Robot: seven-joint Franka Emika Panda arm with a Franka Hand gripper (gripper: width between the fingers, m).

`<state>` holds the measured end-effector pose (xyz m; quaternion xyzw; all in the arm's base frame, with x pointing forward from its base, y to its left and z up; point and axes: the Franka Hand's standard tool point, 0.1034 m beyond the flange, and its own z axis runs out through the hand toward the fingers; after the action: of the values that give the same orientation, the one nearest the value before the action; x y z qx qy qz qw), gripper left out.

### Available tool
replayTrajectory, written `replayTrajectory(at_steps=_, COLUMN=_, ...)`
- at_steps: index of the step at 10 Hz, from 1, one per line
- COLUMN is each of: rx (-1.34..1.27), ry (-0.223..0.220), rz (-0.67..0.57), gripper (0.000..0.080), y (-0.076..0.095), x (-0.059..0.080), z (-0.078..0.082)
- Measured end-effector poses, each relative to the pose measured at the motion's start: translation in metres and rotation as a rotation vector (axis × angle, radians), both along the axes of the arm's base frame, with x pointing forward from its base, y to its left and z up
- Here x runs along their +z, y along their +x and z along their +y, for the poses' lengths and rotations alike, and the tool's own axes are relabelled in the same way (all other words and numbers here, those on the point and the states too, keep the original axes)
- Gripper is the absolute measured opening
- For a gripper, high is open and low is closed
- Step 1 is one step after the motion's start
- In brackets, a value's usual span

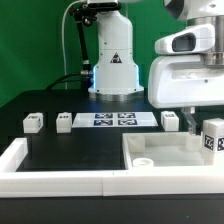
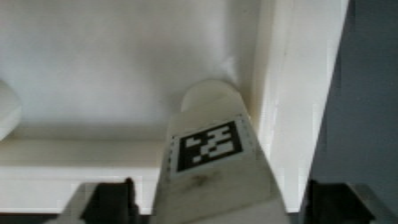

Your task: Assemble square table

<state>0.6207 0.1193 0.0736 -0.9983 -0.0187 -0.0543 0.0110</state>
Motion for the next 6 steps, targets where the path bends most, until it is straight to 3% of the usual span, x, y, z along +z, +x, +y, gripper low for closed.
replayTrajectory(at_steps=1, rx=0.000, ry=0.000, rz=0.000, gripper=0.0320, y=0.0000, x=0.0000, z=-0.0001)
replayTrajectory(at_steps=2, rx=0.000, ry=0.000, rz=0.000, gripper=0.0289, y=0.0000, x=0.0000, z=-0.0002)
replayTrajectory(at_steps=6, rx=-0.126, ry=0.016, rz=0.003, gripper=0.0289, y=0.0000, x=0.0000, z=0.0000)
